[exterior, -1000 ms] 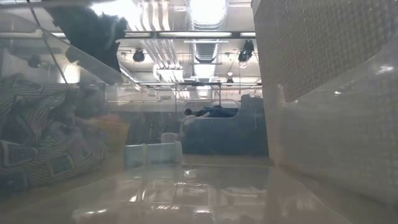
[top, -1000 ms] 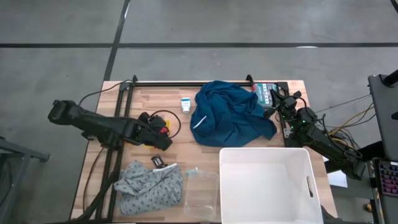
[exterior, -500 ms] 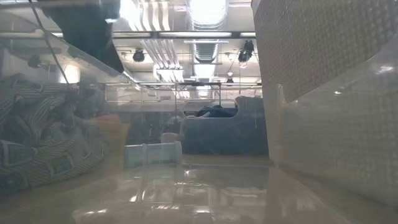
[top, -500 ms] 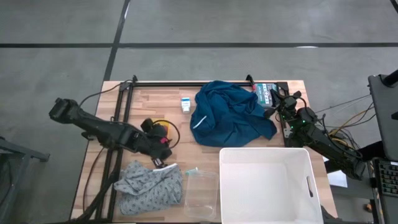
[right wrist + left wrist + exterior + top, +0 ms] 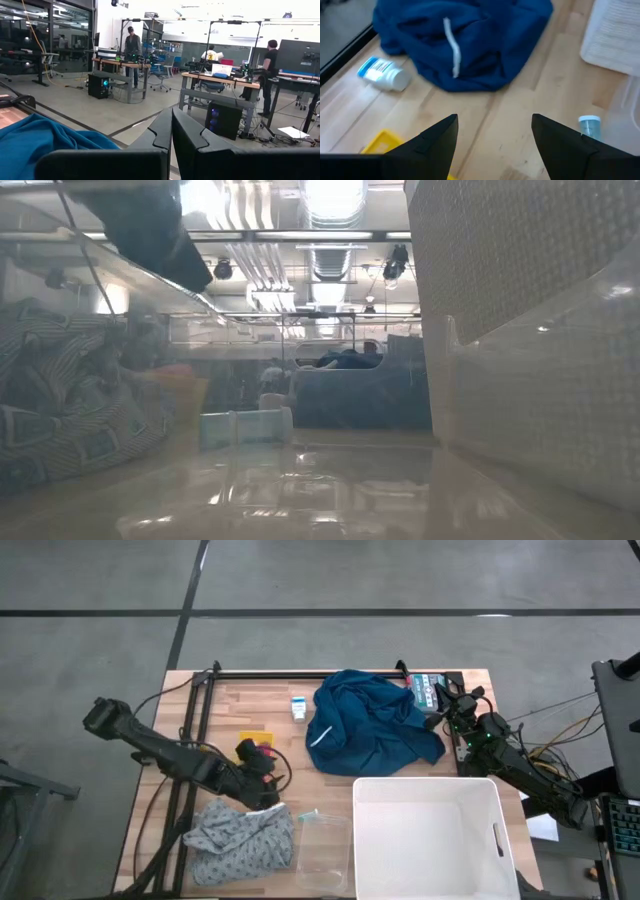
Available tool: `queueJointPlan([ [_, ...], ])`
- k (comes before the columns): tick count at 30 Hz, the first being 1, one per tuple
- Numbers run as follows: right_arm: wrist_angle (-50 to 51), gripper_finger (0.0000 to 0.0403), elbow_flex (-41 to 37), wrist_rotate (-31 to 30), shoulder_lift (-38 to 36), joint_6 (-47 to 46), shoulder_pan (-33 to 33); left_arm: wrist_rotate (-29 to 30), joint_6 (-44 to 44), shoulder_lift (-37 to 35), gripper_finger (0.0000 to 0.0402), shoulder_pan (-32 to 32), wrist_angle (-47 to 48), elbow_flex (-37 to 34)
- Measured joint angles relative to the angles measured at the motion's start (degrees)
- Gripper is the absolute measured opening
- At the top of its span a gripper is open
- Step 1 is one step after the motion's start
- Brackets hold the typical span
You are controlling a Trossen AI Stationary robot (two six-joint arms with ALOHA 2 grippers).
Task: Pick & Place Medicine items
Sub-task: Put the blue pill bottle into the transparent bin
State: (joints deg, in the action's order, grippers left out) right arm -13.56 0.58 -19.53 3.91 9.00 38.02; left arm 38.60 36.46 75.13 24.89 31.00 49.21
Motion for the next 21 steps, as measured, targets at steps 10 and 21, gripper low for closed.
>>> queueJointPlan([
  [10,0.02,0.0008,0.0,-0.01,0.06,-0.01,0.01,-1.94,-6.3,5.73,0.0275,2.67,-9.49,0.01],
  [21,0.0,0.0008,0.0,-0.02,0.02,-0.01,0.02,-11.2,-4.75,7.0,0.0275,3.04,-12.02,1.47],
])
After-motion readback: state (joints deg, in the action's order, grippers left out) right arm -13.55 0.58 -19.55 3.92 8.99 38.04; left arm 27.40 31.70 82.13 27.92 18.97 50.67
